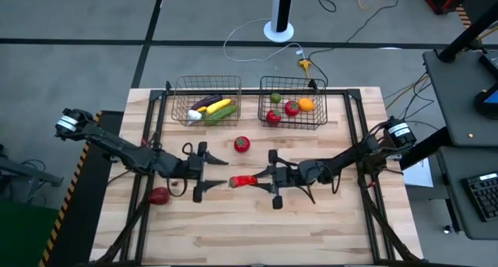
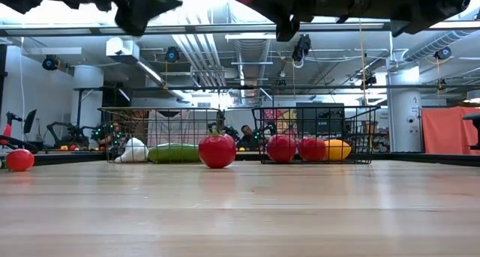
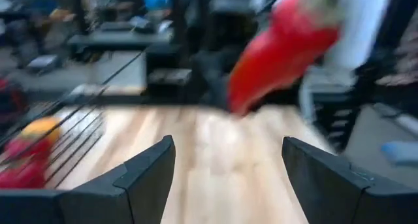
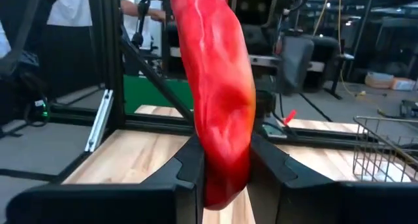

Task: Sort produce into baskets
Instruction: Put the red chili pepper into the left wire basket

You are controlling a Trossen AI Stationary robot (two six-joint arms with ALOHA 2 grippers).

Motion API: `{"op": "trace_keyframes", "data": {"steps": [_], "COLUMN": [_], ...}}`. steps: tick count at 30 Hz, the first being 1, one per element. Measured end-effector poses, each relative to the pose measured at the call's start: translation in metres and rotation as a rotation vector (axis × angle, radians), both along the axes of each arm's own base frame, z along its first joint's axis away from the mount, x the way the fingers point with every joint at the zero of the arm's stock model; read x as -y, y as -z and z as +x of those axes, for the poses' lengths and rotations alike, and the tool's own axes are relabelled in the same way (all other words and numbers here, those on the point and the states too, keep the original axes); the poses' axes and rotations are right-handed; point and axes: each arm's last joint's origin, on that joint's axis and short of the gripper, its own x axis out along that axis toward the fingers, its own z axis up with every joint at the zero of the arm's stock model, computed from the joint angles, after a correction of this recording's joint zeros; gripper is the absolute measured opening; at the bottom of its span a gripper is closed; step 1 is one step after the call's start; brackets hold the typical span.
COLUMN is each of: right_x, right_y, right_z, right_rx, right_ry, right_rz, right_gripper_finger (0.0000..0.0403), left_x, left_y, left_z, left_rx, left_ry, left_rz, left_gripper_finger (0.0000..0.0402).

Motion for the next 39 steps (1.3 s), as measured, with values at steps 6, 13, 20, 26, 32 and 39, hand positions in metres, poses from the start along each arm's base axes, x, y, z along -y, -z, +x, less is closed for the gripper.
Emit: {"op": "trace_keyframes", "data": {"steps": [6,13,20,26,32,39], "right_x": [0.003,0.004,0.004,0.004,0.006,0.011], "right_y": [-0.004,-0.005,-0.001,-0.001,-0.001,-0.004], "right_z": [0.003,0.004,0.004,0.004,0.005,0.001], "right_rx": [0.019,0.018,-0.019,-0.024,-0.026,-0.083], "right_ry": [0.011,0.014,0.013,0.018,0.04,0.167], "right_rz": [-0.004,-0.015,-0.028,-0.008,0.021,0.002], "right_gripper_finger": [0.007,0.0071,0.0085,0.0106,0.0164,0.0225], "left_x": [0.006,0.02,0.025,0.023,0.021,0.014], "left_y": [-0.004,-0.006,-0.015,-0.015,-0.015,-0.022], "left_z": [0.014,0.048,0.065,0.061,0.058,0.05], "left_rx": [0.138,0.175,0.192,0.188,0.184,0.131], "left_ry": [0.014,0.017,-0.015,-0.041,-0.055,-0.196], "left_rz": [0.043,0.161,0.224,0.225,0.225,0.243], "left_gripper_finger": [0.0265,0.0265,0.0234,0.0143,0.0101,0.0141]}}
